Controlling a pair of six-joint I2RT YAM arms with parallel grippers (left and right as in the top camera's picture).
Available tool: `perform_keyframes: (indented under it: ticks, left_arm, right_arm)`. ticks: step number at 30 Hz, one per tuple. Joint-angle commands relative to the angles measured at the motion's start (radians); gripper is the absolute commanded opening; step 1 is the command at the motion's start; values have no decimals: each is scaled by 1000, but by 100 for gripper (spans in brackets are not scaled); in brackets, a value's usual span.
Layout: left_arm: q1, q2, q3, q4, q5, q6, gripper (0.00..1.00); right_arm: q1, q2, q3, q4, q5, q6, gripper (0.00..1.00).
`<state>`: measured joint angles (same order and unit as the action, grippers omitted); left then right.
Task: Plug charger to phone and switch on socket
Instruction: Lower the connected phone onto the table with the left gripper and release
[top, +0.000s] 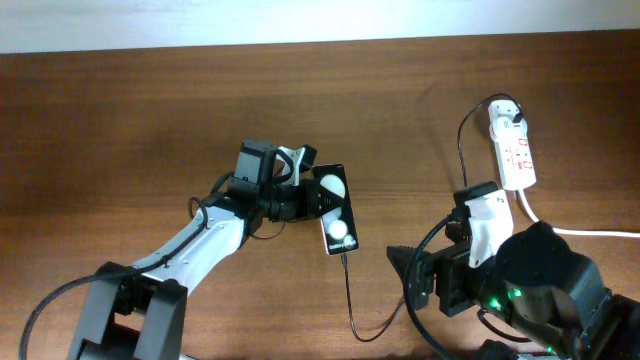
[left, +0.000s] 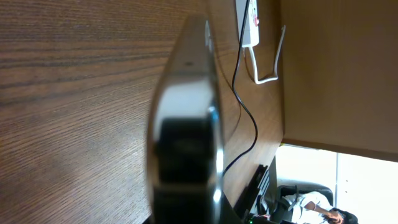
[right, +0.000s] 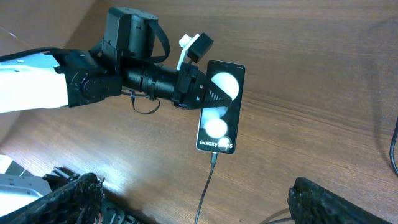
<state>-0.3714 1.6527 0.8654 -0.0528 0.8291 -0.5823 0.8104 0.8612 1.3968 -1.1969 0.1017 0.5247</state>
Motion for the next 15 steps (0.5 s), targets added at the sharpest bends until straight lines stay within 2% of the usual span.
perform_keyframes:
  ticks: [1, 6, 7, 10, 15]
  left_arm:
    - [3, -3, 7, 5, 12, 24, 0]
    - [3, -3, 7, -30, 11, 25, 0]
    - [3, -3, 7, -40, 10, 59, 0]
    - [3, 4, 7, -123, -140, 84, 0]
    - [3, 50, 7, -108, -180, 84, 0]
  right_arm:
    - [-6, 1, 11, 2, 15, 5, 99]
    - [-6, 1, 11, 2, 15, 4, 99]
    - [-6, 1, 11, 2, 15, 4, 99]
    - [-6, 1, 11, 2, 15, 4, 99]
    - [-6, 1, 11, 2, 16, 5, 99]
